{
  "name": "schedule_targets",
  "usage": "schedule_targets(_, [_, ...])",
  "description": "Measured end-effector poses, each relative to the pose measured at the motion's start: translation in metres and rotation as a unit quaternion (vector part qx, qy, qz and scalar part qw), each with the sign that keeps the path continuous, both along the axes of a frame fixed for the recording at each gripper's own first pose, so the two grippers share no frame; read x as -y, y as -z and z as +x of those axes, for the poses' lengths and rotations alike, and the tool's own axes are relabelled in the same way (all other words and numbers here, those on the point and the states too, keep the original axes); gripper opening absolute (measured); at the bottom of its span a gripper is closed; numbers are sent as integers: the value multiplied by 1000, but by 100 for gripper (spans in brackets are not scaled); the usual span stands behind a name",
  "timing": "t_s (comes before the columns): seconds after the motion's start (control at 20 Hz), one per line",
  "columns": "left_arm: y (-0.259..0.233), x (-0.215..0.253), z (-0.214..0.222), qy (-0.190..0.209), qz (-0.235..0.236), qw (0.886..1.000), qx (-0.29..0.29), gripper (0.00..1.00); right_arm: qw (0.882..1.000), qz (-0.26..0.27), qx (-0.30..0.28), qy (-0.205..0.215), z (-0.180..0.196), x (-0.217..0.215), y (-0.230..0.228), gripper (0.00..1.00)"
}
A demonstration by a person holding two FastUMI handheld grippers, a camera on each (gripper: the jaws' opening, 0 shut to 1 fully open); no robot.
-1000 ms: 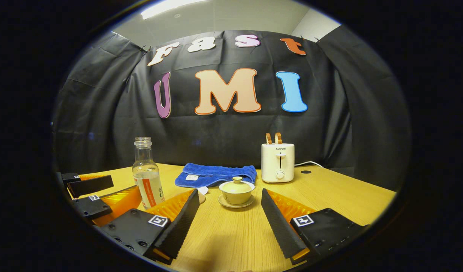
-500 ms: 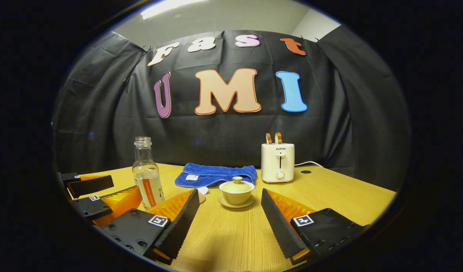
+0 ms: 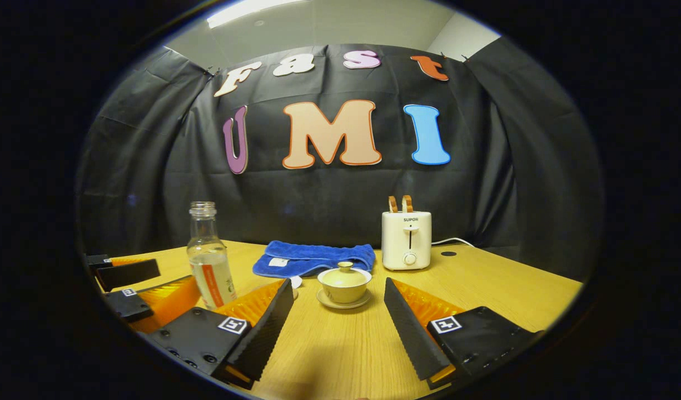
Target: Open the teacup lid with one hand, grasp the water bottle and pour water into the teacup with the other hand; after pouring, place the water bottle on the coaster and then close the teacup lid.
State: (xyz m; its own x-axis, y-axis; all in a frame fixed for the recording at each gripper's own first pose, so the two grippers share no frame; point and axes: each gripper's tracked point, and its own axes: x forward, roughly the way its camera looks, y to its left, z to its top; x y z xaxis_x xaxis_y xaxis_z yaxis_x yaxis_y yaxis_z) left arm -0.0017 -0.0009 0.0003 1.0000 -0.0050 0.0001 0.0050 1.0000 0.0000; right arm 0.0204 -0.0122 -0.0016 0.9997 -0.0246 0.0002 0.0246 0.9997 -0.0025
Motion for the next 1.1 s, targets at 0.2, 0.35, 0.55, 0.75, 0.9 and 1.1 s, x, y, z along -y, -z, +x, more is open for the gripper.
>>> schedule_targets(0.2, [0, 0, 0, 0, -1, 1000, -1, 95, 1000, 0, -1, 7, 48, 11, 2, 100])
schedule_targets(0.35, [0, 0, 0, 0, -1, 1000, -1, 95, 1000, 0, -3, 10, 90, 13, 5, 100])
schedule_targets(0.55, [0, 0, 0, -3, 0, 1000, -1, 95, 1000, -1, -11, -1, 129, 6, 9, 100])
schedule_targets(0.75, [0, 0, 0, -4, 0, 1000, -1, 95, 999, 1, -31, -9, 152, 4, 15, 100])
schedule_targets(0.9, [1, -1, 0, -4, 0, 1000, 0, 95, 999, 1, -48, -21, 159, 0, 22, 95])
schedule_targets(1.1, [0, 0, 0, -3, 0, 1000, 0, 95, 998, 2, -64, -27, 163, -1, 26, 76])
